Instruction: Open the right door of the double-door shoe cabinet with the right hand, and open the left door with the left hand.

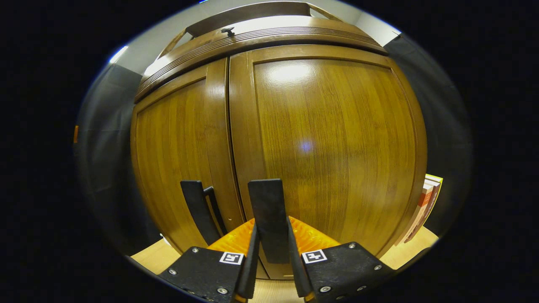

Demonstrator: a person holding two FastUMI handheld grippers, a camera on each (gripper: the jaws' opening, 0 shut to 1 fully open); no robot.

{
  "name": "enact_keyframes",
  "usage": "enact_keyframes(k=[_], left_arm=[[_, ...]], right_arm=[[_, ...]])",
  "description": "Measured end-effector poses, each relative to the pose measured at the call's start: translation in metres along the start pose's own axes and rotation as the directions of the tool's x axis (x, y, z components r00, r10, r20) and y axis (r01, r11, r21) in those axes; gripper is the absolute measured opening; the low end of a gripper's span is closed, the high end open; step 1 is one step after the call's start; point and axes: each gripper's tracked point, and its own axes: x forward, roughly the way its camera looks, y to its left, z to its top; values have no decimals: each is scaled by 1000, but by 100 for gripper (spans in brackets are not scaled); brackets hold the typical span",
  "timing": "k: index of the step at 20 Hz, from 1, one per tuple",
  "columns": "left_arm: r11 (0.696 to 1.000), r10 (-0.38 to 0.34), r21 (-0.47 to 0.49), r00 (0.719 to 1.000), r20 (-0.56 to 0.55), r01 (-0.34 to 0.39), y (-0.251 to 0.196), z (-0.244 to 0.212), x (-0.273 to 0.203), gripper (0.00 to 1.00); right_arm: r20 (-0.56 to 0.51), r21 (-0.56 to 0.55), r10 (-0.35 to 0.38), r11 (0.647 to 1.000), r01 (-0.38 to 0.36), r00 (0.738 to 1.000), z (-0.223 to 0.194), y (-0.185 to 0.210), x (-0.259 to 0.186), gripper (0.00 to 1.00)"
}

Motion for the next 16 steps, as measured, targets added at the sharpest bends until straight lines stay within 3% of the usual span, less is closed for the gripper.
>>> enact_keyframes(k=[1,2,8,9,11,14,16], left_arm=[[1000,3,-7,1000,1,-3,1,0,-1,99],[1000,8,-10,1000,2,-8,3,0,-2,96],[1000,30,-3,1000,-2,-30,12,0,-11,94],[999,35,-5,999,0,-35,14,1,-14,94],[999,41,-13,999,3,-41,19,1,-19,97],[998,54,-16,999,2,-54,23,2,-24,94],[998,56,-12,998,2,-56,24,1,-26,94]], right_arm=[[1,-8,0,1000,0,1000,-1,0,-1,29],[0,-18,1,1000,-1,1000,-1,-1,-2,33],[2,-45,37,998,-36,999,-4,0,-26,27],[2,-44,43,998,-43,999,-3,-2,-30,22],[12,-35,45,998,-45,999,-4,-2,-40,28],[20,-44,44,998,-43,999,-4,-6,-56,21],[29,-54,55,997,-53,998,-4,-7,-67,26]])
